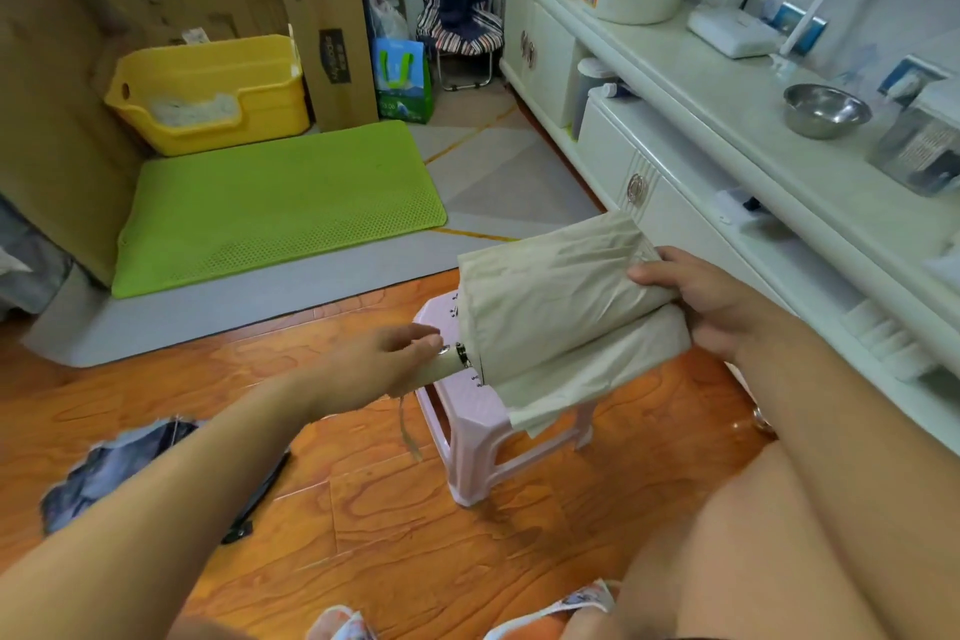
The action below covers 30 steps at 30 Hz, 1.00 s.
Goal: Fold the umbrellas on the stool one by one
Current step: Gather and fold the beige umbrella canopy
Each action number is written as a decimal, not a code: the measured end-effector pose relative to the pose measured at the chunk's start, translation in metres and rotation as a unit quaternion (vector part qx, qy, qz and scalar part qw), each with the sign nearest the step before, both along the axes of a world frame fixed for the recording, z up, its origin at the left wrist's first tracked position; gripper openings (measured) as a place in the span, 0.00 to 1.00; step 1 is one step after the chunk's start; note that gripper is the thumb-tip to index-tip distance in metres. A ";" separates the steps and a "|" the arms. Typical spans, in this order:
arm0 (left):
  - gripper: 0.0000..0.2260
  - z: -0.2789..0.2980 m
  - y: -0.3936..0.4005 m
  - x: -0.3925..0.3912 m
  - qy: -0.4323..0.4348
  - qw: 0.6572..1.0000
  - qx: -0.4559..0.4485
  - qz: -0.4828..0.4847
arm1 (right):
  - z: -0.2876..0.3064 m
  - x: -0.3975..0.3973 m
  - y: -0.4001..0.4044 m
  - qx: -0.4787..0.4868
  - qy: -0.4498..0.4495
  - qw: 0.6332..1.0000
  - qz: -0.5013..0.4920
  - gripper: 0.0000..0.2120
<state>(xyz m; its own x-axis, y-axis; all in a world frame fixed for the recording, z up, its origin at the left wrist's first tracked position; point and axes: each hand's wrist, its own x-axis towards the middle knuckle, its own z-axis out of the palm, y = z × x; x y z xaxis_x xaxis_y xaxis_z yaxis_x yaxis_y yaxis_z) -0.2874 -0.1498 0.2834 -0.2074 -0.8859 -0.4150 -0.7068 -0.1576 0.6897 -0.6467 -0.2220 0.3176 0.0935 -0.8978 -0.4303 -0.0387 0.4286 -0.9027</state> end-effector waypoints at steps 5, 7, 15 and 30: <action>0.27 0.005 -0.004 0.006 0.067 0.984 0.155 -0.063 | -0.001 0.002 -0.008 0.042 -0.043 0.998 0.030 0.33; 0.26 0.006 -0.005 0.006 0.161 0.974 0.155 -0.032 | -0.001 0.001 -0.007 0.079 -0.060 0.995 0.018 0.28; 0.15 0.006 0.005 0.002 0.057 0.998 -0.026 -0.021 | -0.005 0.001 -0.003 0.180 -0.131 0.975 -0.021 0.21; 0.20 -0.065 -0.012 0.017 -0.204 0.953 -0.167 -0.152 | -0.047 0.010 -0.038 0.123 -0.008 0.989 0.082 0.13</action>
<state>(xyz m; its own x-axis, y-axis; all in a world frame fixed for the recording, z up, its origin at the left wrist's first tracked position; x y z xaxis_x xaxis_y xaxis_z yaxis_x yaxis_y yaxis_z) -0.2708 -0.1616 0.2180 -0.3572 -0.9072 -0.2223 -0.9047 0.2769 0.3239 -0.6369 -0.2605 0.2705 0.2376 -0.7385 -0.6310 -0.1121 0.6244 -0.7730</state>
